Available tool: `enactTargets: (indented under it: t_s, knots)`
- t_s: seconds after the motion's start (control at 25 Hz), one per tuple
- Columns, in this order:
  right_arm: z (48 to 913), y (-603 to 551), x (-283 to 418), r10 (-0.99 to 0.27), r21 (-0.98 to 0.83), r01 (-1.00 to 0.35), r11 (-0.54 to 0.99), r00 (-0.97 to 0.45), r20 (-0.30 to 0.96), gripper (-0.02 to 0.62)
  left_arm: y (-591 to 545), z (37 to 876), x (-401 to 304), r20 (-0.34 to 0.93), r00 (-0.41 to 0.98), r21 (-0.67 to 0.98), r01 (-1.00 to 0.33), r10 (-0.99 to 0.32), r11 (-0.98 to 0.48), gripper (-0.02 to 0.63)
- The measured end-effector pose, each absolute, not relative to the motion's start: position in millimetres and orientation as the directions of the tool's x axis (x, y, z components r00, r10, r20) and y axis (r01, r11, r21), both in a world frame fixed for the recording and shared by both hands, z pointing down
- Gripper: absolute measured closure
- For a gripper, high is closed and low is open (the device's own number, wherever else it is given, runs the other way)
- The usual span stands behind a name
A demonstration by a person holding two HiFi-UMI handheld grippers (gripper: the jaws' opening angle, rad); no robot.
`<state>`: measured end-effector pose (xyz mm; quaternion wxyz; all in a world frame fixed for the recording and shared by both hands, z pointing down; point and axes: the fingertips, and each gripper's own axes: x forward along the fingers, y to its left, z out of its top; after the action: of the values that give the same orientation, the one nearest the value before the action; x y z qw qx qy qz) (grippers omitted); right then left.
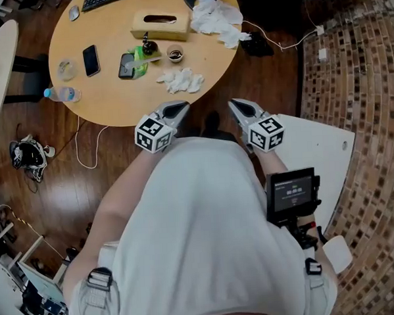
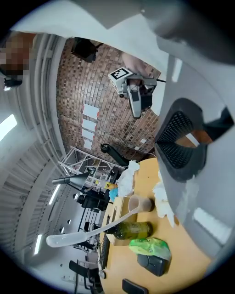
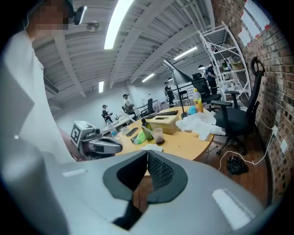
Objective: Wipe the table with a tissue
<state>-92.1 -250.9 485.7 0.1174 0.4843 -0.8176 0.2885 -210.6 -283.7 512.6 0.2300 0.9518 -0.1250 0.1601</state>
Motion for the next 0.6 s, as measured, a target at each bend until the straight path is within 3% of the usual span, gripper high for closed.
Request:
enactTargets:
  t_s: [0.6]
  knots:
    - [514.9,-359.8,12.2,-0.693,-0.261,-0.889,0.376,-0.457,0.558,0.579,-331.0,494.2,-154.4,0.358,0.89,0.379,-0.416,-0.283,-0.827,0.601]
